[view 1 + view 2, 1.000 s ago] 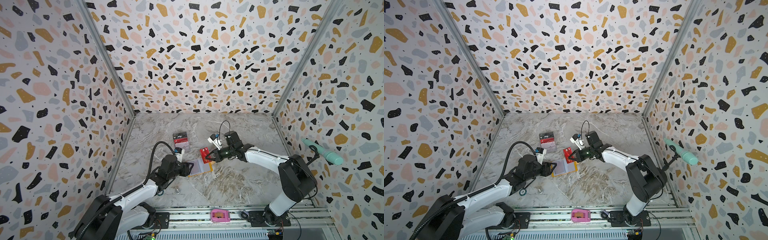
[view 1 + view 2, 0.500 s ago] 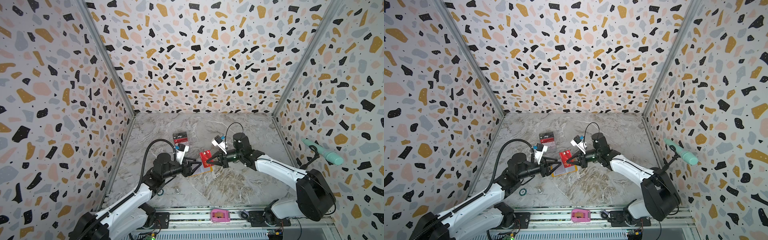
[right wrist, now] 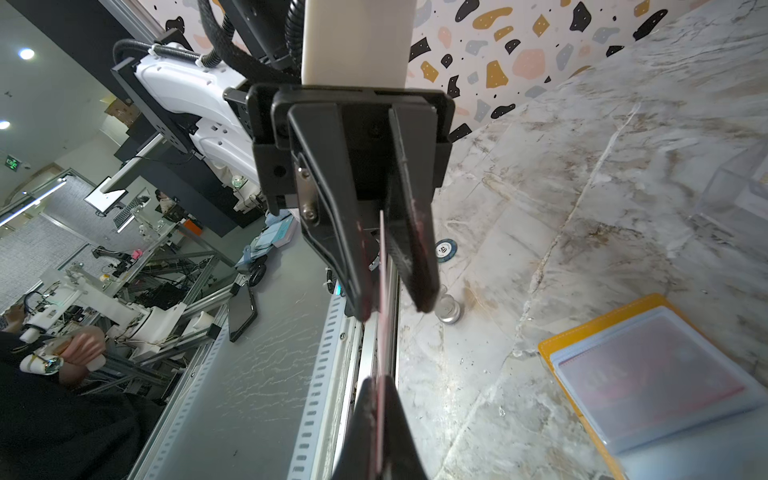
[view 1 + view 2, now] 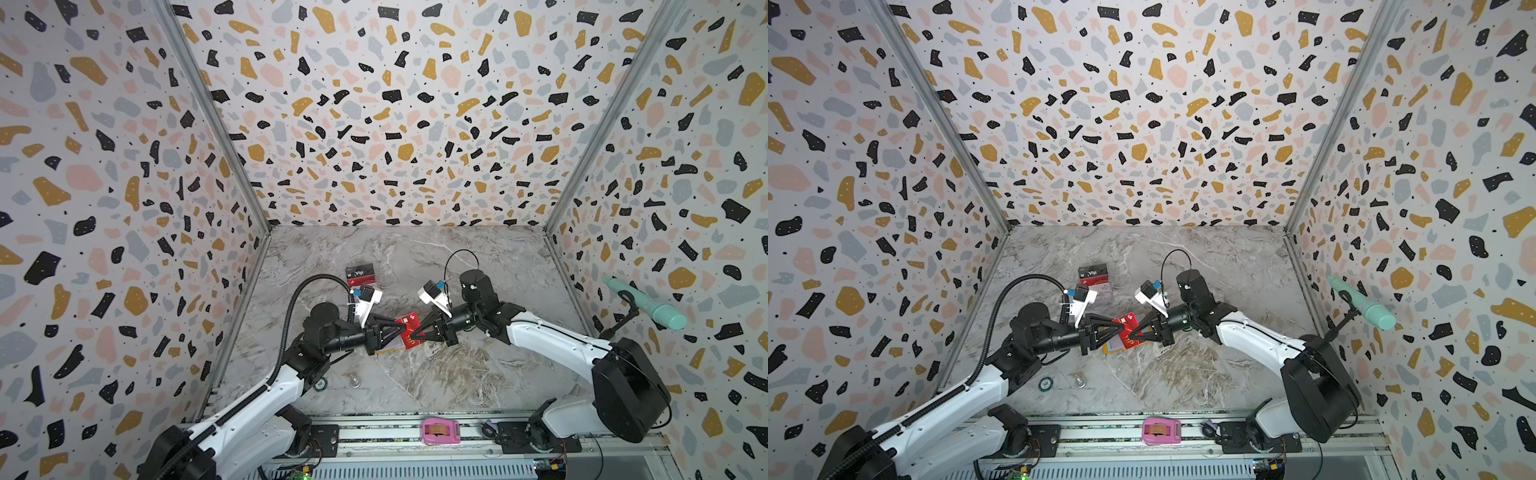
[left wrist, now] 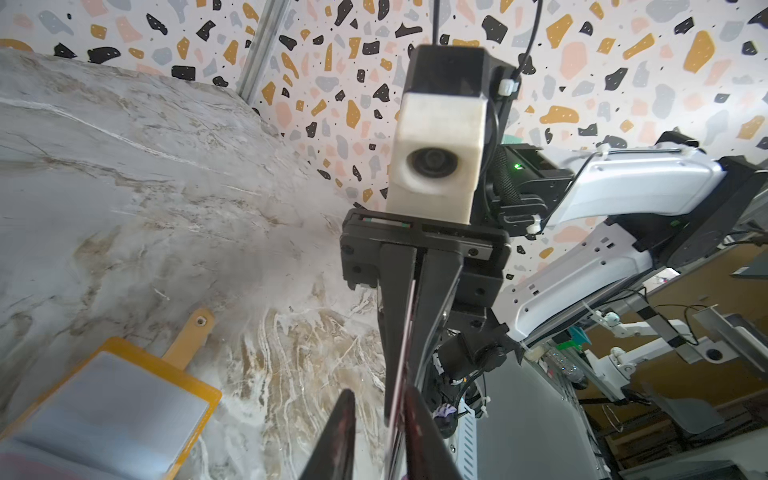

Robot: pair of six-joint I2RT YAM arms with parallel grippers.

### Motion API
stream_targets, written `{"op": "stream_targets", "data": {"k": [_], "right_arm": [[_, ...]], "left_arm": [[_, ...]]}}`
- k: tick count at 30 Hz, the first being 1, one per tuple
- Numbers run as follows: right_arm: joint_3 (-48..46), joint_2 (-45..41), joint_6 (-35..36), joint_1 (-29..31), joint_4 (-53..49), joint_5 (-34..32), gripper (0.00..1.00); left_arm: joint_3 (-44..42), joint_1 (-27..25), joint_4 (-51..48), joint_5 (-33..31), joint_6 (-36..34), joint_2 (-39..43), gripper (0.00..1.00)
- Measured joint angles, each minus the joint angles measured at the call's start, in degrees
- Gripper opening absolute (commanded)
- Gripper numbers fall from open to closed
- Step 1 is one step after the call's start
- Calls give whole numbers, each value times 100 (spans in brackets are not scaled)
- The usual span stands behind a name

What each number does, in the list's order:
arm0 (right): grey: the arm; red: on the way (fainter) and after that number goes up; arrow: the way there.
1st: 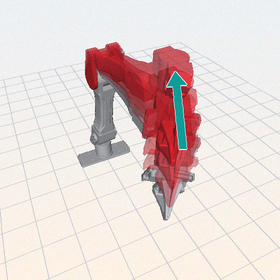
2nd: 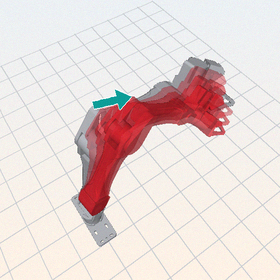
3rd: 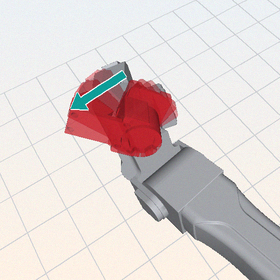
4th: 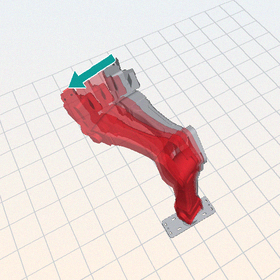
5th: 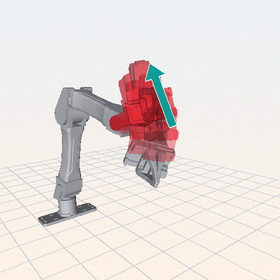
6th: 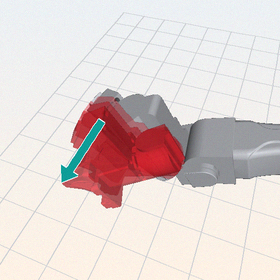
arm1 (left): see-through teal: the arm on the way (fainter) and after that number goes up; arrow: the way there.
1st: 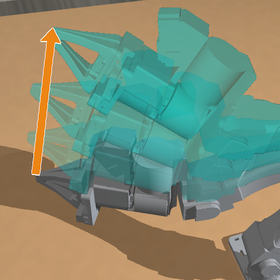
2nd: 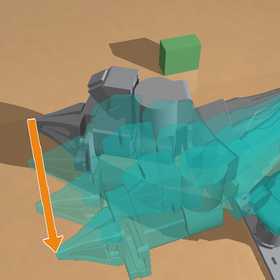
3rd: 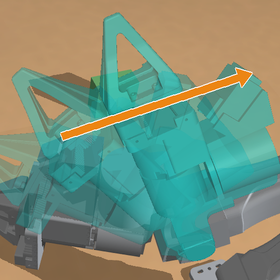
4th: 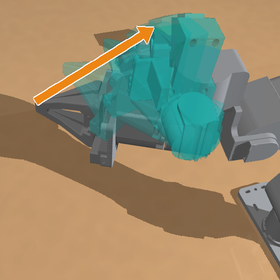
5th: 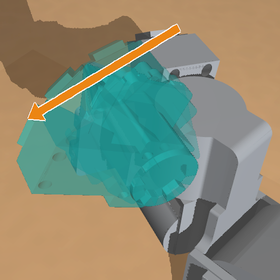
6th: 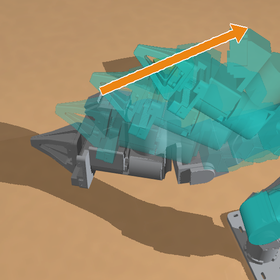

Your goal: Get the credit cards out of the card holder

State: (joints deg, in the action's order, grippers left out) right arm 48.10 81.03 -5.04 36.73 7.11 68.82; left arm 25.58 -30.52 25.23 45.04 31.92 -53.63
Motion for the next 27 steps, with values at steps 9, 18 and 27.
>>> {"op": "stream_targets", "data": {"k": [9, 18, 27], "right_arm": [[0, 2, 66, 33, -2, 39, 9], [-57, -11, -26, 26, 98, -289, 56], [-1016, -538, -1482, -79, 1998, -949, 82]], "left_arm": [[-9, 0, 269, 151, 249, 26, 3], [-15, 0, 481, -138, 459, 37, 0], [-251, 0, 1154, -1217, 975, 125, 0]]}}
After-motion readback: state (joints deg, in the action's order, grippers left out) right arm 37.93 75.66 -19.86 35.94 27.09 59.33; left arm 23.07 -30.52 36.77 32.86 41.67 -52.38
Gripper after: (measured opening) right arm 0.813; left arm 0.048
